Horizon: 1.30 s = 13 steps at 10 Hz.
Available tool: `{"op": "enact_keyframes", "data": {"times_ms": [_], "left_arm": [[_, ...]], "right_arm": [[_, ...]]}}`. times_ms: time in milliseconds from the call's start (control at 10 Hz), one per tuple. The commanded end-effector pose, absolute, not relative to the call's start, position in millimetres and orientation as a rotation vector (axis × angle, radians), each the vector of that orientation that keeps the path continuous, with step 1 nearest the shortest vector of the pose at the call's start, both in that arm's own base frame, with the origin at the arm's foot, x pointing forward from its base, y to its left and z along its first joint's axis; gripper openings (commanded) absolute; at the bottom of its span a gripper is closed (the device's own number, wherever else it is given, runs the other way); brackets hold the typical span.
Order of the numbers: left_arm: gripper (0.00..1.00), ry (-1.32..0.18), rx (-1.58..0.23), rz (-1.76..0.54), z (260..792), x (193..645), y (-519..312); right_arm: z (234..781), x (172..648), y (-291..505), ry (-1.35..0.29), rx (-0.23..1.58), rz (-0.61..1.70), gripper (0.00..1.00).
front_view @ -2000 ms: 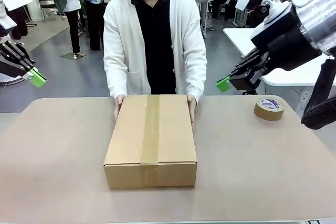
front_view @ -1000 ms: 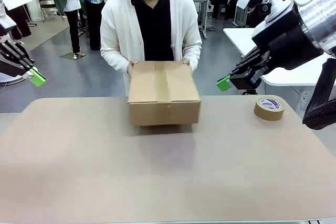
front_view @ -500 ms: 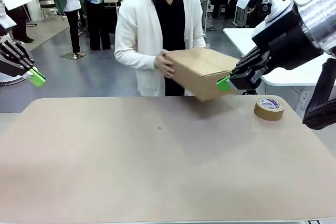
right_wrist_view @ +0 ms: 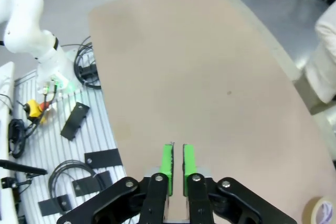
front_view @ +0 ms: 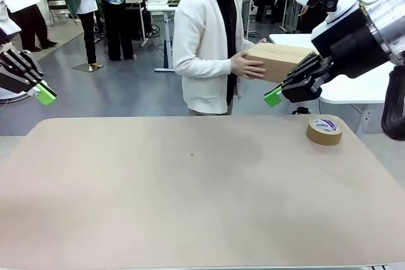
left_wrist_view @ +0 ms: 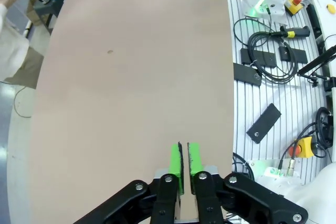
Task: Wrap the clocks to prevent damage.
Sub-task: After the human seals the box with tape, release both hands from the side flaps of the Package Box.
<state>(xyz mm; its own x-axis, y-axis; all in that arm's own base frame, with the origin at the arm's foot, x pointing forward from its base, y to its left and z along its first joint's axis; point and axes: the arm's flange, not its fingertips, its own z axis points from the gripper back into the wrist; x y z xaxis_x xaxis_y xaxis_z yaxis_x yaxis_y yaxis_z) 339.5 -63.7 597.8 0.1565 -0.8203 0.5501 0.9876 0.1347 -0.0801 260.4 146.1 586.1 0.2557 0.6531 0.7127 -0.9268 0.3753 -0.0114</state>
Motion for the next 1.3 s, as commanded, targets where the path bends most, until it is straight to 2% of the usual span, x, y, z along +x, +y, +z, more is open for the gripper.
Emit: {"op": "enact_keyframes", "data": {"times_ms": [0, 100, 200, 300, 400, 500, 600, 800, 900, 1000, 1200], "left_arm": [[0.6, -0.418, -0.5, -1.379, 601.3, 343.6, -64.5], [0.63, -0.405, -0.504, -1.385, 603.9, 347.6, -64.1], [0.72, -0.396, -0.5, -1.393, 603.8, 349.0, -63.3], [1.0, -0.393, -0.501, -1.397, 600.8, 346.5, -62.2], [1.0, -0.38, -0.494, -1.404, 599.7, 346.5, -62.0], [1.0, -0.372, -0.49, -1.409, 600.8, 347.7, -61.5], [0.7, -0.368, -0.488, -1.411, 602.1, 349.0, -61.4], [0.9, -0.364, -0.489, -1.407, 599.2, 346.5, -61.3], [0.99, -0.384, -0.483, -1.416, 602.1, 348.0, -62.0], [0.99, -0.432, -0.527, -1.419, 609.5, 352.2, -62.7], [0.99, -0.582, -0.835, -1.505, 622.2, 375.5, -50.7]], "right_arm": [[590.9, 277.3, 137.7, -0.667, 0.534, 1.168, 1.0], [590.5, 280.7, 136.6, -0.662, 0.532, 1.162, 0.64], [590.2, 282.5, 135.2, -0.653, 0.537, 1.164, 1.0], [589.6, 282.1, 133.9, -0.642, 0.538, 1.172, 0.85], [589.8, 282.2, 133.8, -0.635, 0.536, 1.177, 1.0], [590.7, 282.4, 134.2, -0.63, 0.533, 1.18, 1.0], [591.0, 282.5, 134.5, -0.622, 0.528, 1.186, 1.0], [587.9, 281.4, 134.8, -0.576, 0.495, 1.207, 0.97], [589.8, 281.7, 135.1, -0.595, 0.457, 1.209, 0.99], [596.9, 283.0, 134.5, -0.602, 0.446, 1.215, 0.99], [625.6, 312.4, 108.8, -0.713, 0.648, 1.459, 0.99]]}}
